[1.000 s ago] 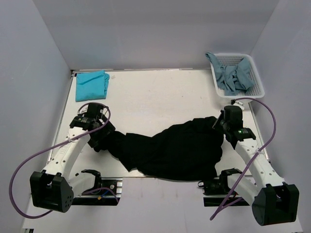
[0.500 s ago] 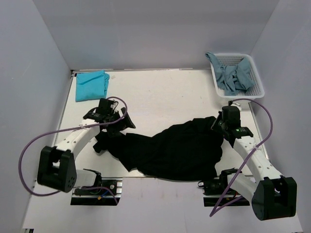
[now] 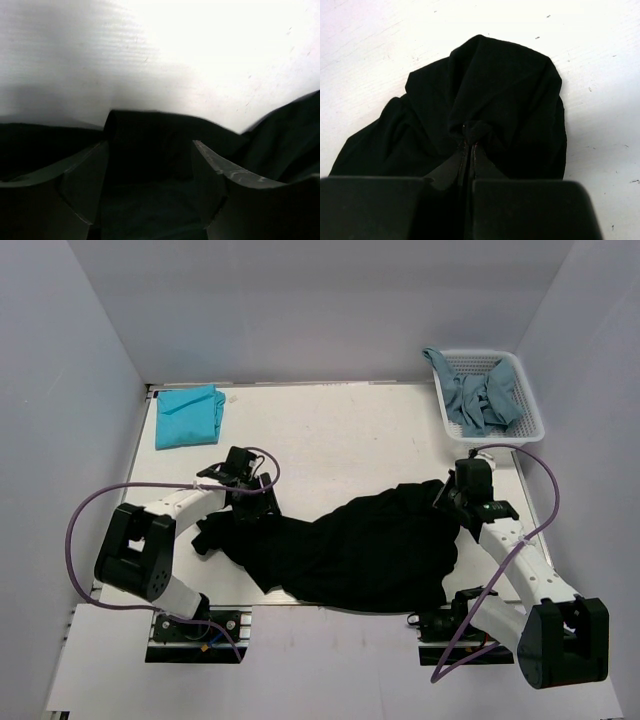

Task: Fold and stack the t-shirts
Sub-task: Flatten out the tshirt

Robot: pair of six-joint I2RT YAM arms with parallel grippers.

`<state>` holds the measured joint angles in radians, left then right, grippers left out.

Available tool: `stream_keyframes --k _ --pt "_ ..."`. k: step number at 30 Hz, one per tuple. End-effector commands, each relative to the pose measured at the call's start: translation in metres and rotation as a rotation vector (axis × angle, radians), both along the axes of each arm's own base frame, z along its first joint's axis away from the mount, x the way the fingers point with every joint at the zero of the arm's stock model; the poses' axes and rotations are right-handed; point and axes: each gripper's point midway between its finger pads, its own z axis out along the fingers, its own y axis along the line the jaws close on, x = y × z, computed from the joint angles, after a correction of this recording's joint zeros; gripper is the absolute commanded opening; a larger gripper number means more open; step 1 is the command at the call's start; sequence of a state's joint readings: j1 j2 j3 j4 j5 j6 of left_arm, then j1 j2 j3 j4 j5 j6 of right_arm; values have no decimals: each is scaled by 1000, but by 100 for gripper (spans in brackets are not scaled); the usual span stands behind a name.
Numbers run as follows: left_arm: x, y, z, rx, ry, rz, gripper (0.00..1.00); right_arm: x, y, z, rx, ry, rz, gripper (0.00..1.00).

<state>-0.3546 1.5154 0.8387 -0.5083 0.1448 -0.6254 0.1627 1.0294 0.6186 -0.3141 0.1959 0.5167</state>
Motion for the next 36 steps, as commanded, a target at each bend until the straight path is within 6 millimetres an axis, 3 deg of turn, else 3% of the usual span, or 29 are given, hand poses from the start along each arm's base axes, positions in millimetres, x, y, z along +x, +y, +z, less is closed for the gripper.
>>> stream_keyframes --k 1,3,7,14,17,18,20,22,24,28,29,30,32,33,36 --pt "16 -3 5 9 -77 22 74 0 -2 -4 1 -5 -15 0" --pt "16 -5 -3 23 -63 15 72 1 -3 -3 1 -8 -17 0" --pt "26 -13 0 9 -83 13 68 1 -3 -3 -3 -5 -17 0" --pt "25 -20 -10 21 -56 -8 42 1 -5 -2 -19 -2 -19 0" --pt "28 -21 -7 17 -64 -7 38 0 -5 -5 -18 7 -17 0" --pt "27 -21 -10 21 -54 -8 21 1 -5 -4 -17 7 -17 0" --pt "31 -21 -4 29 -53 6 0 -2 -5 -7 -16 20 -19 0" --pt "33 -19 2 34 -67 11 0 2 -5 -2 -16 1 -22 0" --pt "41 -23 24 11 -118 12 0 5 -10 5 -32 -18 -39 0" --pt "54 -23 99 -38 -303 23 0 11 -17 33 -56 -67 -75 0" --pt "62 -23 129 -52 -373 37 0 19 -18 61 -51 -137 -84 0" --pt "57 -18 158 -68 -433 48 0 18 -24 69 -73 -147 -111 0" --pt "59 -10 206 -78 -542 85 0 26 -28 122 -66 -263 -140 0" --pt "58 -2 223 -80 -581 110 0 22 -35 131 -81 -271 -175 0" --pt "48 25 278 -53 -702 189 0 21 -50 219 -84 -458 -259 0"
